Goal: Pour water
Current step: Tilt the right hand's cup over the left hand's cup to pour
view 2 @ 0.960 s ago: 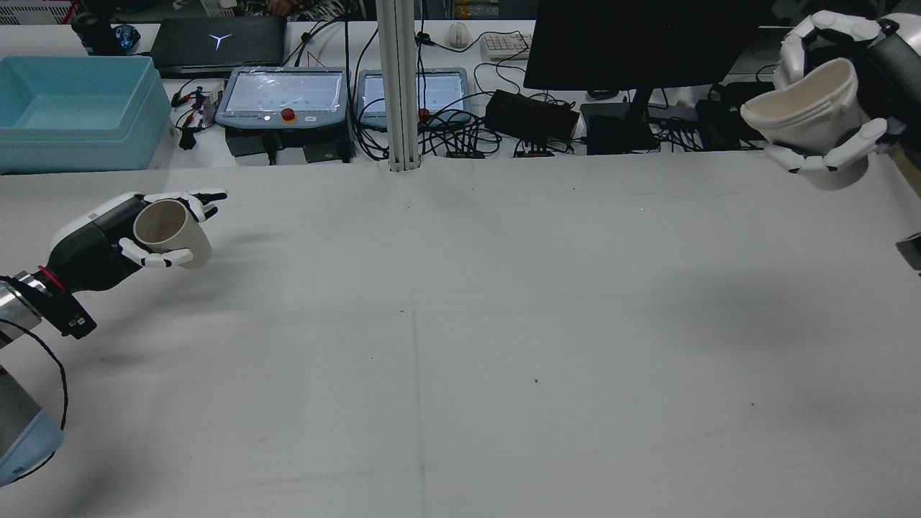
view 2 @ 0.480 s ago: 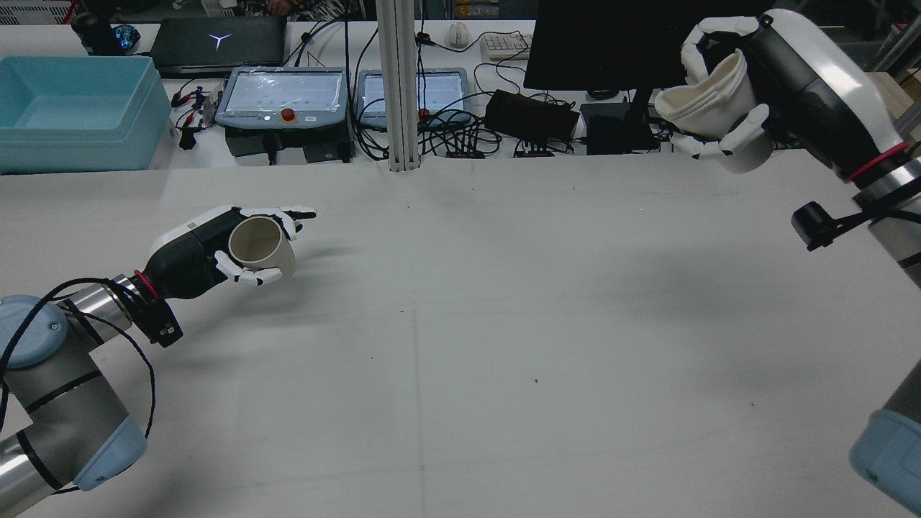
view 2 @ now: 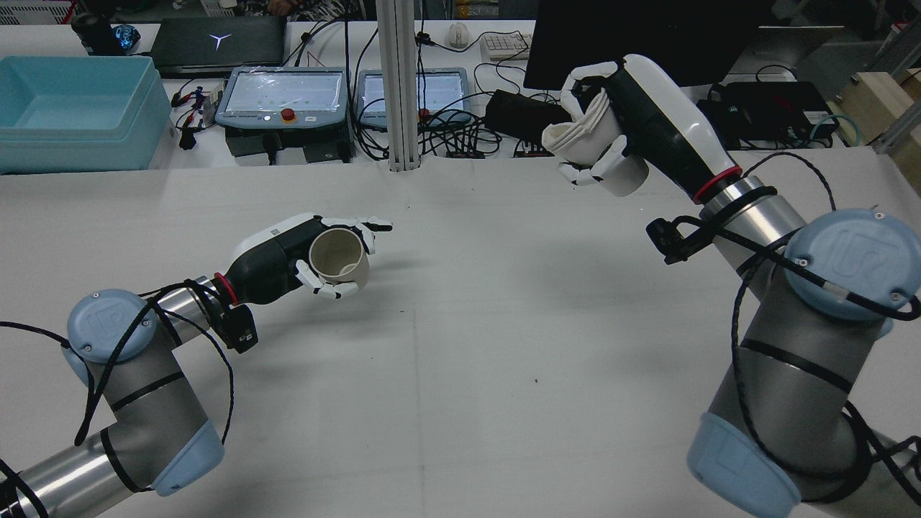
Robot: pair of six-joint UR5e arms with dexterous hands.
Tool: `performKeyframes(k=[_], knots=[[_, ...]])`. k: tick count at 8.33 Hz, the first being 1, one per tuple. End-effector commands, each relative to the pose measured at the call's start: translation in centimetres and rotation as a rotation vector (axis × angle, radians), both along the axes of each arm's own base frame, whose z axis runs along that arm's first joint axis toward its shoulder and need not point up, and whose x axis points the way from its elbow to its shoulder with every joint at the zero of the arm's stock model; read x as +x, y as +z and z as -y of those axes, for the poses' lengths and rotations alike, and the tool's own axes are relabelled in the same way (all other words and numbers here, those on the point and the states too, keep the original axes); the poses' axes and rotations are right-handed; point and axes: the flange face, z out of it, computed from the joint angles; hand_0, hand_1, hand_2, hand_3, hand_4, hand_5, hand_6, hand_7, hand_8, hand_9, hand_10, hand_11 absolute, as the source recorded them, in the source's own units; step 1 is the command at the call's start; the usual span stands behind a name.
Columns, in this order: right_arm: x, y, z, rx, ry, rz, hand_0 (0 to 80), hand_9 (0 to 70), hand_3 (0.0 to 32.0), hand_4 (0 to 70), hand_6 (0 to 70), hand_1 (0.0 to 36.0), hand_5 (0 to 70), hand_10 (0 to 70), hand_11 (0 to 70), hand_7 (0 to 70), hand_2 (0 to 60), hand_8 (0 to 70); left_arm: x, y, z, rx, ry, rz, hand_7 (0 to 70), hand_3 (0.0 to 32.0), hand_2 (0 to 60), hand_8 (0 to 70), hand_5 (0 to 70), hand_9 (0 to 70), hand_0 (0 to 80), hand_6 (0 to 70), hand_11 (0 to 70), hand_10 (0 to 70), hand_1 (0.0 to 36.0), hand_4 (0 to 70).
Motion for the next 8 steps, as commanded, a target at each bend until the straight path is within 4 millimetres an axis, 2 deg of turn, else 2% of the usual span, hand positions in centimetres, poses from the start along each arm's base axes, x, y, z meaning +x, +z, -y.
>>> performKeyframes(k=[1,2,3,4,6,7,8], knots=[[-10.6,-3.1,3.3,-0.056,-0.047,-0.035,80.0,59.7,0.0,62.0,70.0,36.0,70.0,53.6,70.0,70.0,60.0,47.9,3.1,-6.8,-0.5,0.025,0.024,-0.004,22.3,0.0,60.0,4.4,70.0,5.7,77.5,12.4,9.8,5.0,36.0,70.0],[-14.3,-4.2,3.9,-0.073,-0.067,-0.051,80.0,59.6,0.0,63.4,70.0,36.0,70.0,53.6,70.0,70.0,60.0,48.1,3.1,-7.9,-0.3,0.027,0.023,-0.009,22.5,0.0,60.0,4.4,70.0,5.8,77.5,12.7,9.7,5.0,36.0,70.0],[-16.9,-5.1,3.6,-0.075,-0.092,-0.072,80.0,59.2,0.0,62.3,70.0,36.0,70.0,53.6,70.0,70.0,60.0,47.7,3.0,-7.9,-0.2,0.025,0.022,-0.009,22.5,0.0,60.0,4.4,70.0,5.9,77.9,12.7,9.8,5.0,36.0,70.0],[-18.3,-5.9,2.7,-0.06,-0.107,-0.091,80.0,58.9,0.0,61.2,70.0,36.0,70.0,53.5,70.0,70.0,60.0,47.7,3.0,-7.8,-0.2,0.024,0.022,-0.007,22.8,0.0,60.0,4.5,70.0,5.9,80.0,12.9,9.9,5.0,36.0,70.0],[-19.2,-7.2,1.8,-0.045,-0.114,-0.08,80.0,58.8,0.0,61.3,70.0,36.0,70.0,53.3,70.0,70.0,60.0,47.8,3.1,-7.3,0.0,0.016,0.021,0.002,23.1,0.0,60.0,4.6,70.0,6.1,76.2,13.1,10.0,5.2,36.0,70.0],[-17.7,-7.5,1.1,-0.026,-0.11,-0.05,80.0,58.7,0.0,60.3,70.0,36.0,70.0,53.5,70.0,70.0,60.0,47.9,2.3,-6.9,0.6,0.009,0.011,-0.002,23.0,0.0,60.0,4.5,70.0,6.1,73.0,13.1,9.9,5.1,36.0,70.0],[-10.4,-4.3,-0.7,-0.012,-0.036,0.006,80.0,57.4,0.0,53.5,70.0,36.0,70.0,53.2,70.0,70.0,60.0,47.4,0.7,-5.8,1.6,0.01,-0.005,-0.031,22.0,0.0,60.0,4.4,70.0,5.8,67.0,12.5,9.7,5.1,36.0,70.0]])
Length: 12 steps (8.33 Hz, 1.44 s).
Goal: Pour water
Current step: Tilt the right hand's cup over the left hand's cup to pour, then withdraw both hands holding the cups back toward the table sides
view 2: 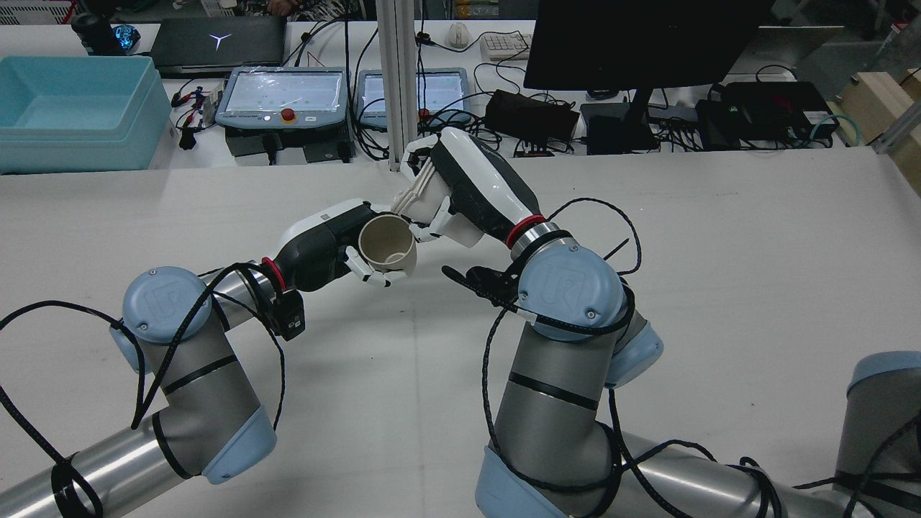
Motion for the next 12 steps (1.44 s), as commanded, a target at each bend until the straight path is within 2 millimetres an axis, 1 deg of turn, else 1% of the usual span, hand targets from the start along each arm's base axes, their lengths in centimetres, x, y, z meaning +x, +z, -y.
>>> performKeyframes(k=[1,2,3,4,5,6,7,8,9,10,11,12], knots=[[17.5,6.5,-5.8,0.033,0.181,0.118,80.0,56.2,0.0,43.0,67.4,36.0,70.0,53.9,70.0,70.0,60.0,47.5,-5.5,6.4,2.6,-0.046,-0.052,-0.03,21.4,0.0,60.0,4.3,70.0,5.7,64.2,12.1,9.4,4.9,36.0,70.0],[26.4,8.3,-7.6,0.05,0.273,0.135,80.0,56.2,0.0,35.6,65.1,36.0,70.0,56.2,70.0,70.0,60.0,47.0,-8.6,9.8,3.5,-0.065,-0.086,-0.034,21.2,0.0,60.0,4.3,70.0,5.8,63.8,11.8,9.3,4.9,36.0,70.0],[33.3,10.8,-8.2,0.04,0.293,0.135,80.0,57.0,0.0,31.8,64.8,36.0,70.0,59.4,70.0,70.0,60.0,46.7,-11.3,13.5,3.8,-0.079,-0.11,-0.037,21.6,0.0,60.0,4.2,70.0,5.9,64.1,11.9,9.3,4.9,36.0,70.0],[39.1,12.9,-7.2,0.009,0.289,0.155,80.0,58.0,0.0,24.1,63.1,36.0,70.0,63.7,70.0,70.0,60.0,46.1,-14.3,17.5,3.6,-0.098,-0.141,-0.026,21.3,0.0,60.0,4.2,70.0,5.8,62.7,11.7,9.3,5.0,36.0,70.0],[44.6,16.0,-7.0,-0.055,0.306,0.125,80.0,59.7,0.0,22.9,64.1,36.0,70.0,64.5,70.0,70.0,60.0,48.0,-17.3,22.2,3.1,-0.116,-0.171,-0.009,21.6,0.0,60.0,4.1,70.0,5.9,62.7,11.8,9.3,4.9,36.0,70.0],[48.5,20.4,-7.2,-0.155,0.318,0.112,80.0,60.2,0.0,18.1,61.8,36.0,70.0,65.3,70.0,70.0,60.0,48.1,-20.1,26.0,3.0,-0.121,-0.198,-0.002,21.7,0.0,60.0,4.1,70.0,5.9,61.6,11.9,9.4,5.1,36.0,70.0],[50.8,25.5,-7.1,-0.228,0.335,0.099,80.0,61.4,0.0,10.0,58.2,36.0,70.0,66.0,70.0,64.7,60.0,49.5,-23.3,29.1,3.0,-0.125,-0.213,0.015,21.9,0.0,60.0,4.1,70.0,6.0,61.0,12.1,9.3,5.0,36.0,70.0],[51.7,32.7,-5.4,-0.233,0.319,0.106,67.1,66.4,0.0,0.5,54.0,36.0,67.6,68.2,70.0,59.4,60.0,52.8,-25.5,31.3,2.7,-0.132,-0.234,0.023,21.8,0.0,60.0,4.1,70.0,6.0,60.9,12.0,9.3,5.0,36.0,70.0],[51.5,43.4,-2.9,-0.255,0.288,0.173,62.3,68.9,0.0,0.0,53.6,34.7,64.1,69.6,70.0,58.1,60.0,54.4,-26.8,32.6,2.2,-0.14,-0.247,0.027,21.3,0.0,60.0,4.0,70.0,5.8,60.6,11.5,8.9,4.9,36.0,70.0],[51.0,52.4,-1.9,-0.269,0.276,0.198,61.7,69.9,0.0,1.9,55.5,33.7,66.3,68.3,70.0,59.6,60.0,56.6,-28.0,34.1,1.4,-0.15,-0.258,0.036,21.2,0.0,60.0,4.0,70.0,5.8,60.6,11.5,8.7,4.7,36.0,70.0],[50.1,56.4,-0.1,-0.27,0.265,0.186,62.7,70.0,0.0,7.1,58.0,34.2,70.0,66.3,70.0,62.0,60.0,57.6,-28.4,34.9,0.8,-0.155,-0.261,0.04,20.9,0.0,60.0,3.9,70.0,5.7,59.4,11.4,8.7,4.8,36.0,70.0],[49.3,59.6,1.3,-0.306,0.259,0.176,63.9,70.0,0.0,12.4,61.4,34.7,70.0,66.0,70.0,64.2,60.0,58.9,-29.2,35.6,0.7,-0.155,-0.271,0.037,21.1,0.0,60.0,4.0,70.0,5.7,59.4,11.4,8.6,4.7,36.0,70.0]])
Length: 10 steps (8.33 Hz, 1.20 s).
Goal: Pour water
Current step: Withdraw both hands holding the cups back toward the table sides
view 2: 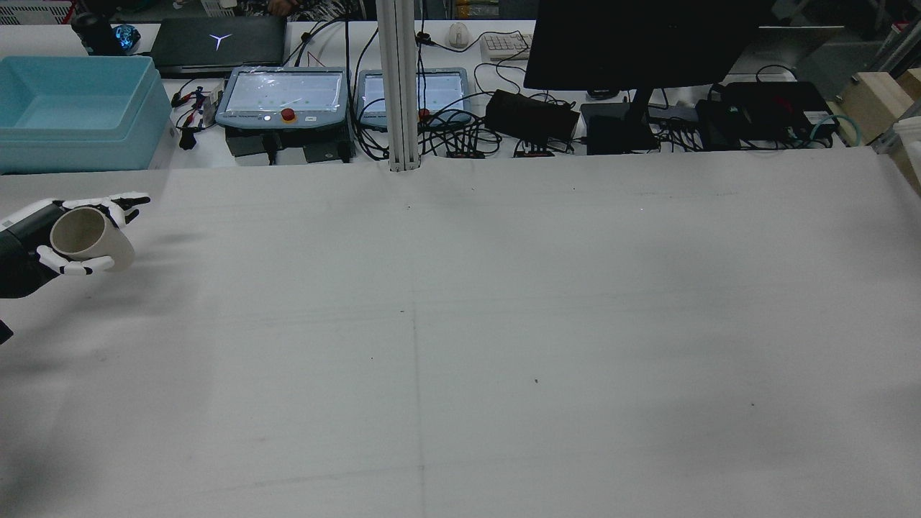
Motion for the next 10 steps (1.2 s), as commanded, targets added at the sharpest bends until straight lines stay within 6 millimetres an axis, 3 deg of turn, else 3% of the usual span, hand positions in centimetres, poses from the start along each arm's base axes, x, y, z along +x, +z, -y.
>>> performKeyframes(k=[1,2,3,4,5,6,8,9,10], knots=[[-2.2,11.5,3.0,-0.003,-0.037,0.012,63.9,70.0,0.0,12.4,61.4,34.7,70.0,66.0,70.0,64.2,60.0,58.9,-3.5,4.4,-1.5,-0.019,-0.038,0.009,20.8,0.0,60.0,3.9,70.0,5.6,58.7,11.0,8.4,4.6,36.0,70.0],[-3.5,12.0,4.5,-0.004,-0.049,0.009,63.9,70.0,0.0,12.4,61.4,34.7,70.0,66.0,70.0,64.2,60.0,58.9,-4.9,7.2,-2.7,-0.036,-0.048,0.016,20.5,0.0,60.0,3.8,70.0,5.4,58.6,10.8,8.4,4.6,36.0,70.0],[-5.5,12.1,6.7,0.002,-0.07,0.01,62.6,70.0,0.0,13.3,62.7,33.4,70.0,66.7,70.0,64.5,60.0,60.9,-5.1,8.7,-3.2,-0.044,-0.05,0.027,20.5,0.0,60.0,3.9,70.0,5.5,58.6,10.8,8.3,4.6,36.0,70.0],[-7.7,11.9,7.4,0.024,-0.072,0.014,60.1,70.0,0.0,14.9,65.9,30.1,70.0,69.9,70.0,65.0,60.0,65.7,-5.3,11.1,-3.7,-0.053,-0.051,0.042,20.7,0.0,60.0,4.0,70.0,5.6,58.1,10.7,8.2,4.5,36.0,70.0],[-9.7,11.9,7.5,0.024,-0.069,0.017,59.9,70.0,0.0,14.2,65.1,30.0,70.0,69.9,70.0,64.2,60.0,65.8,-5.5,12.8,-4.1,-0.06,-0.049,0.048,20.2,0.0,60.0,4.2,70.0,5.6,56.4,10.6,8.0,4.5,36.0,70.0],[-10.3,11.8,7.6,0.025,-0.061,0.012,60.5,70.0,0.0,15.0,65.1,29.3,70.0,68.4,70.0,64.8,59.8,66.1,-5.5,13.7,-4.4,-0.067,-0.05,0.058,20.0,0.0,60.0,4.1,70.0,5.4,56.5,10.4,8.0,4.5,36.0,70.0],[-10.1,11.9,7.2,0.025,-0.058,0.021,67.1,70.0,0.0,14.5,60.7,30.6,70.0,64.9,70.0,62.4,48.5,60.7,-5.7,15.2,-4.9,-0.069,-0.053,0.085,19.7,0.0,60.0,4.2,70.0,5.5,55.3,10.4,7.9,4.6,36.0,70.0],[-10.0,12.2,6.8,0.019,-0.067,0.033,72.8,53.4,0.0,17.0,45.6,28.9,61.2,47.8,69.9,51.4,23.4,40.4,-5.7,16.2,-5.0,-0.066,-0.058,0.105,19.9,0.0,60.0,4.4,70.0,5.5,55.0,10.5,7.9,4.6,36.0,70.0],[-9.7,12.5,6.4,0.013,-0.065,0.061,57.3,29.4,0.0,12.9,28.9,17.2,46.0,25.0,37.8,36.3,1.4,25.5,-5.7,17.5,-5.2,-0.065,-0.059,0.119,20.1,0.0,60.0,4.5,70.0,5.7,54.3,10.7,8.1,4.7,36.0,70.0]])
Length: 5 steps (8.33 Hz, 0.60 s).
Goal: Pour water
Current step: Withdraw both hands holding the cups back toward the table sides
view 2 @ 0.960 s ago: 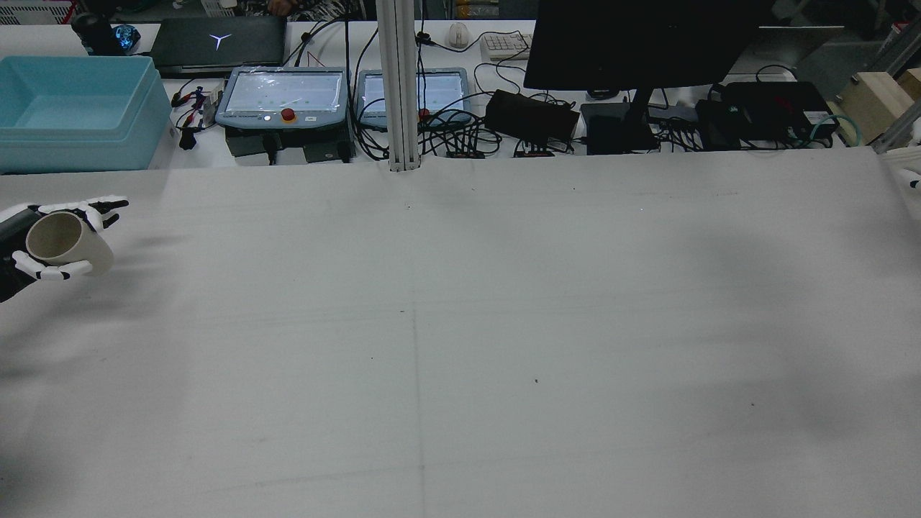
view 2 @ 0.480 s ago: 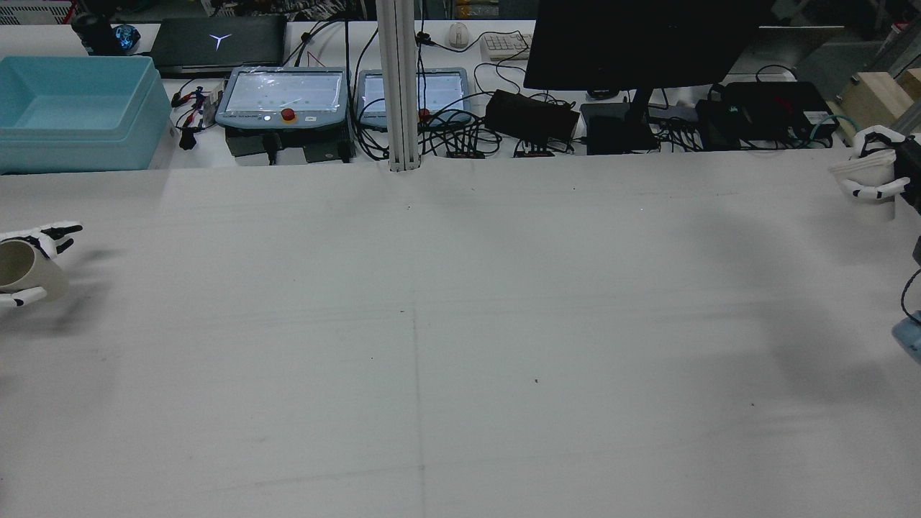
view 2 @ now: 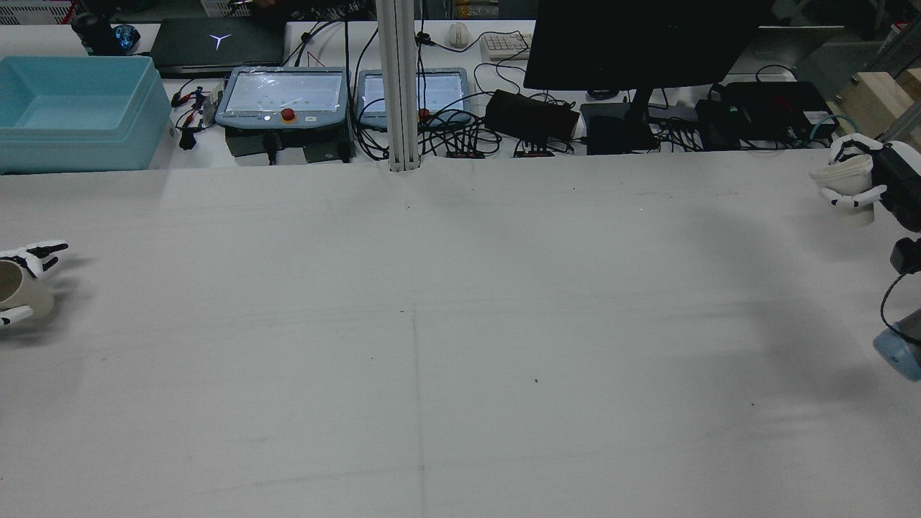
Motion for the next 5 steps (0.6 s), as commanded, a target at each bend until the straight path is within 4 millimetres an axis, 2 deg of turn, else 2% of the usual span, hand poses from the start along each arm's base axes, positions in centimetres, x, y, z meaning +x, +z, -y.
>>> performKeyframes(k=[1,2,3,4,5], knots=[[0.5,0.7,-1.3,-0.014,-0.004,0.059,57.3,29.4,0.0,12.9,28.9,17.2,46.0,25.0,37.8,36.3,1.4,25.5,-0.3,2.9,-0.7,-0.002,-0.006,0.038,20.2,0.0,60.0,4.6,70.0,5.8,54.0,10.8,7.6,4.6,34.7,70.0],[1.1,0.2,-1.1,-0.005,0.007,0.062,57.3,29.4,0.0,12.9,28.9,17.2,46.0,25.0,37.8,36.3,1.4,25.5,-0.3,2.8,-0.7,0.004,-0.006,0.035,19.5,0.0,60.0,4.7,70.0,5.5,55.3,10.7,7.0,4.2,31.3,70.0],[1.5,-0.1,-0.9,0.003,0.014,0.064,51.8,19.4,15.0,8.9,19.5,11.4,31.6,16.5,25.0,24.7,0.2,17.3,-0.3,2.7,-0.7,0.006,-0.006,0.034,18.2,0.0,47.9,4.7,70.0,4.5,54.8,10.0,4.9,2.6,27.8,49.2],[1.7,-0.4,-0.9,0.008,0.009,0.064,44.2,0.0,32.0,0.0,0.0,0.0,0.0,0.0,0.0,0.0,0.0,0.2,-0.3,2.7,-0.6,0.006,-0.006,0.034,13.9,0.0,29.9,2.8,53.7,1.4,51.7,6.5,0.6,0.1,22.5,31.7],[2.1,-0.4,-0.9,0.008,0.006,0.063,44.4,0.0,32.0,0.0,0.0,0.1,0.0,0.0,0.0,0.0,0.0,0.5,-0.2,2.7,-0.6,0.006,-0.004,0.034,7.2,0.0,20.6,0.8,2.3,0.1,49.5,2.9,0.0,0.0,19.0,24.5]])
